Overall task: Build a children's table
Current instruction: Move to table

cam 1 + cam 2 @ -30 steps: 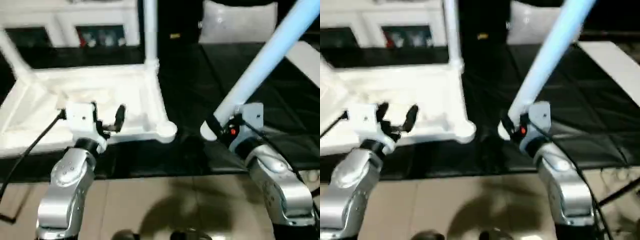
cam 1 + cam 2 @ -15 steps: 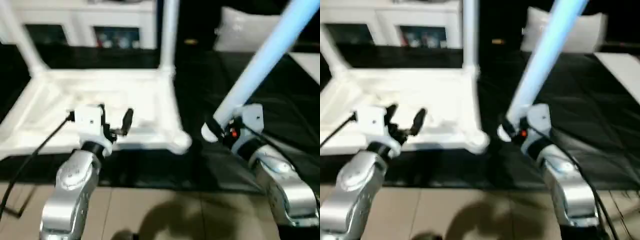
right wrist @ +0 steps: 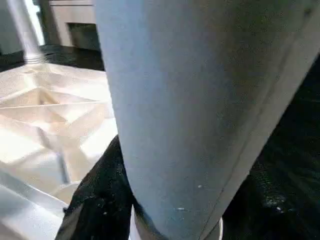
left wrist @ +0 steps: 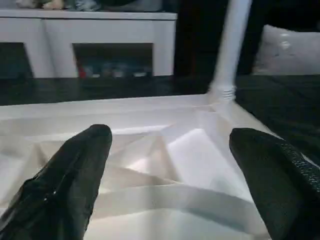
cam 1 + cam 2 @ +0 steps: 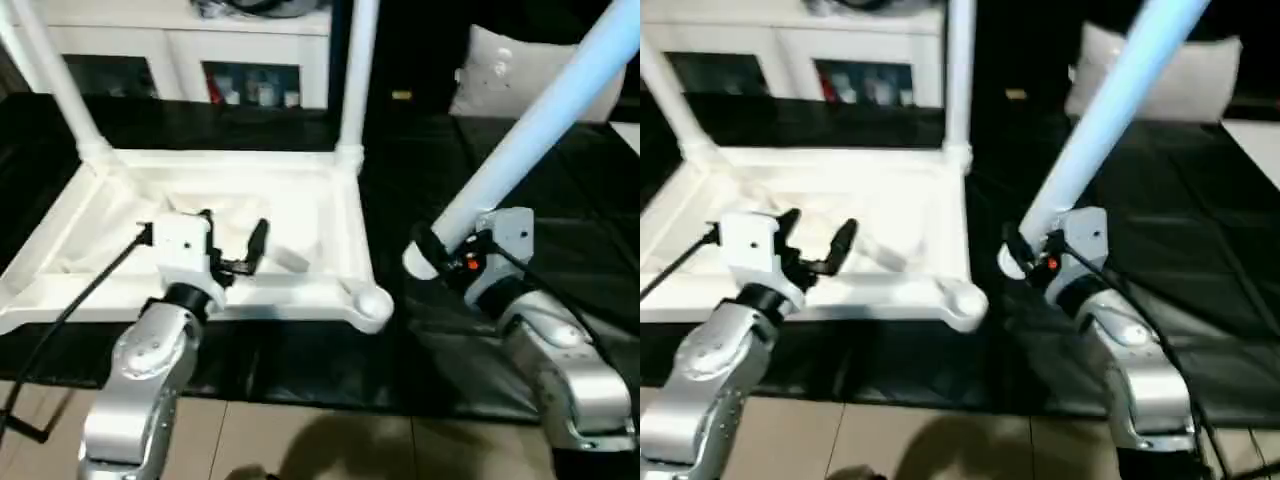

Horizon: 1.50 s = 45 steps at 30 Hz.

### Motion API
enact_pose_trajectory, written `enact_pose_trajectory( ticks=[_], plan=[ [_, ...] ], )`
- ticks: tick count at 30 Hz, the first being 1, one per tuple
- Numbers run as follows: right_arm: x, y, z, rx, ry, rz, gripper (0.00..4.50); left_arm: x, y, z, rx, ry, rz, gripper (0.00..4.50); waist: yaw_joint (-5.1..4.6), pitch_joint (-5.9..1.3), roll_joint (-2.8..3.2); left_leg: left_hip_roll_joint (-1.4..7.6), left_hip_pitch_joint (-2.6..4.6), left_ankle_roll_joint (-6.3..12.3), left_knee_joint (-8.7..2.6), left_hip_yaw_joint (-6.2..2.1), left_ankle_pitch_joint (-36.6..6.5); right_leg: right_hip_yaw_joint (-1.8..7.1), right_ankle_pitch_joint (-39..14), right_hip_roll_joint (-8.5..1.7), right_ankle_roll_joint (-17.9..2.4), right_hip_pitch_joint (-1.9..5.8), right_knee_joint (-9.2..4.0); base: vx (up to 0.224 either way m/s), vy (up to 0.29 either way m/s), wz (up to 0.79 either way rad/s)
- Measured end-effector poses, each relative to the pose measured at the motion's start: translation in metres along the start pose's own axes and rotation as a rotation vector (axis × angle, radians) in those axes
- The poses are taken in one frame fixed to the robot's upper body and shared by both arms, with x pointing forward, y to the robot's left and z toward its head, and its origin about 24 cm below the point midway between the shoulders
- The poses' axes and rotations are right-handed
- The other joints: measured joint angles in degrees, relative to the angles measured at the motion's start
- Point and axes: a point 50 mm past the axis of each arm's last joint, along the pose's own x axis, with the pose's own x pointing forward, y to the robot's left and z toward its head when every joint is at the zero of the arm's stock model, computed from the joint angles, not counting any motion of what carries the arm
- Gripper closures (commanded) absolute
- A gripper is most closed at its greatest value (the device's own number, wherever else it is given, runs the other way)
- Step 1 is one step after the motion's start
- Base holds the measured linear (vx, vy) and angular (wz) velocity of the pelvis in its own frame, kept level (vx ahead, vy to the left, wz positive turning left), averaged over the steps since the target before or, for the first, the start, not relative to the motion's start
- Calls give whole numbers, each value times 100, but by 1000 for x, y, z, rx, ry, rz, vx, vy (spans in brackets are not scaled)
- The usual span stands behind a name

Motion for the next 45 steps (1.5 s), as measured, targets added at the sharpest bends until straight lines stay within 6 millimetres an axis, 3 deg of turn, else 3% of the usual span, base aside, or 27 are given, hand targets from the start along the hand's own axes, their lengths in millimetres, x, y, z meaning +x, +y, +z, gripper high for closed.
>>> enact_pose_trajectory(
  ticks=[1, 2, 4, 5, 7, 9, 11, 12, 13, 14, 15, 16, 18, 19, 20, 21, 22, 23, 24, 25, 27, 28, 29, 33, 40, 41, 45],
  plan=[
    [0, 0, 0, -2, -1, 2, 260, 0, 1, 0, 0, 1, 5, 23, -39, -4, -11, -20, 30, 4, 0, 2, -23, 10, -51, -13, -79, 1, 56, 64, 40, 5],
    [-1, -1, 0, -6, 1, -4, 260, 0, 2, 0, -1, -1, 6, 23, -78, -17, -33, -31, 43, 15, -9, 22, -35, 13, -72, -40, -22, 58, 47, 0, 0, 0],
    [-3, -6, 0, -15, 4, -21, 260, 1, -2, 0, -10, -3, -7, 23, -30, -31, -57, -42, -15, 66, -4, 57, -55, 24, -24, -61, 339, 114, -47, 0, 0, 0],
    [-5, -10, 1, -18, 4, -39, 260, 2, -7, -1, -18, -3, -25, 23, 0, -35, -53, -21, -21, 86, -2, 60, -68, 21, -21, -35, 344, 135, -89, 51, -3, 4],
    [-3, -12, 2, -24, 4, -43, 260, 3, -7, 1, -17, -8, -27, 23, 29, -40, -44, 0, -46, 75, -16, 43, -70, 2, -13, -2, 328, 135, -142, 53, -10, 3],
    [0, -9, 1, -24, 8, -28, 260, 4, -4, 1, -13, -10, -17, 23, 4, -41, -40, -3, -4, 62, -35, -2, -78, -12, -31, -1, 271, 114, -144, 88, -17, 2],
    [2, -4, 0, -26, 12, -7, 260, 3, -2, 0, -10, -6, -9, 23, -38, -43, -73, -46, 48, 65, -42, -4, -98, -7, -164, -41, 41, 45, 15, 78, -13, 3],
    [2, -5, 0, -32, 15, -6, 260, 3, -1, 1, -11, -8, -7, 23, -38, -43, -97, -69, 57, 80, -44, 6, -106, -4, -186, -70, 62, 49, 44, 60, -12, 4],
    [1, -6, 0, -45, 19, -10, 260, 3, -1, 1, -12, -10, -7, 23, -8, -45, -116, -88, 12, 158, -27, 21, -136, 11, -186, -84, 193, 106, 28, 0, 0, 0],
    [0, -9, 0, -57, 26, -18, 260, 4, -4, 0, -17, -9, -18, 23, 35, -45, -106, -95, -46, 389, 50, 18, -183, -11, -164, -83, 343, 151, -35, 0, 0, 0],
    [-1, -11, 0, -70, 29, -23, 260, 5, -7, 1, -23, -12, -26, 23, 51, -51, -99, -87, -130, 632, 147, -4, -194, -75, -150, -86, 370, 170, -87, 0, 0, 0],
    [-1, -12, 0, -76, 27, -23, 260, 6, -9, 2, -24, -15, -35, 23, 34, -51, -63, -73, -227, 804, 257, -56, -181, -216, -134, -97, 386, 226, -165, 29, -4, 37],
    [-1, -11, 0, -83, 22, -19, 260, 5, -8, 1, -21, -17, -34, 23, 15, -58, -23, -51, -260, 746, 171, -154, -231, -504, -129, -121, 415, 365, -329, 44, -10, 62],
    [2, -8, 1, -67, 11, -11, 260, 4, -6, 1, -18, -17, -24, 23, -3, -54, -29, -83, -157, 513, 79, -202, -196, -490, -164, -89, 326, 291, -219, 132, -29, 54],
    [8, 2, 3, -29, -13, 21, 260, 2, 1, -4, -11, 3, 0, 23, -27, -56, -24, -107, -93, 198, 67, -236, -154, -313, -237, -83, 301, 105, 325, 135, -31, 30],
    [8, 4, 3, -18, -17, 30, 260, 2, 3, -5, -5, 10, 3, 23, 6, -64, -37, -136, -59, 144, 100, -228, -182, -154, -247, -58, 346, -81, 635, 135, -31, 30],
    [8, 3, 3, -18, -18, 27, 260, 2, 4, -4, -2, 8, 0, 23, 22, -76, -61, -186, -49, 124, 112, -212, -194, -70, -259, -66, 403, -291, 770, 0, 0, 0],
    [7, 0, 3, -27, -13, 17, 260, 3, 3, -3, 4, 5, -21, 23, 50, -73, -121, -255, -29, 121, 110, -169, -196, 43, -213, -80, 448, -511, 677, 0, 0, 0],
    [7, -2, 4, -29, -14, 8, 260, 4, 1, -2, 9, 1, -39, 23, 61, -71, -233, -333, -14, 111, 113, -108, -202, 148, -106, -123, 412, -583, 364, 0, 0, 0],
    [6, -5, 3, -33, -12, -8, 260, 5, -2, -2, 10, -1, -60, 23, 57, -52, -324, -414, -22, 105, 144, -79, -219, 256, 236, -166, 443, -563, 342, -14, -62, 6],
    [2, -17, -1, -38, 8, -59, 260, 7, -16, -5, -6, 3, -131, 23, 152, -58, -290, -354, 39, 170, 126, -70, -240, 267, 218, -108, 356, -492, 270, -10, -72, -4],
    [1, -19, 0, -33, 1, -73, 260, 8, -19, -4, -8, -3, -156, 23, 147, -60, -288, -330, 46, 51, 96, -82, -195, 257, 254, -84, 315, -484, 251, -14, -61, -11],
    [1, -21, 3, -29, -17, -82, 260, 9, -20, -2, -9, -10, -175, 23, 127, -58, -290, -304, 31, -102, 81, -86, -137, 234, 304, -62, 292, -491, 223, 0, 0, 0],
    [5, -23, 6, -29, -25, -92, 261, 12, -19, -4, 35, 14, -298, 23, 97, -53, -282, -194, -33, -120, 92, -80, -96, 164, 483, 9, 197, -473, 37, -59, -3, -3],
    [-1, -36, 9, -37, -51, -101, 261, 11, -35, -11, 71, 110, -635, 23, 38, -36, -258, -81, -18, -175, 78, 73, -49, 149, 478, 2, 211, -446, 3, -70, -8, 4],
    [-2, -37, 10, -55, -51, -90, 261, 10, -38, -12, 94, 130, -698, 51, 21, -39, -254, -67, -18, -178, 76, 89, -48, 145, 478, 2, 211, -446, -1, 0, 0, 0],
    [-3, -38, 10, -63, -31, -43, 261, 11, -45, -17, 144, 191, -885, 64, -9, -39, -255, -57, -23, -181, 70, 98, -41, 139, 478, 2, 211, -456, -1, 0, 0, 0]
  ],
)
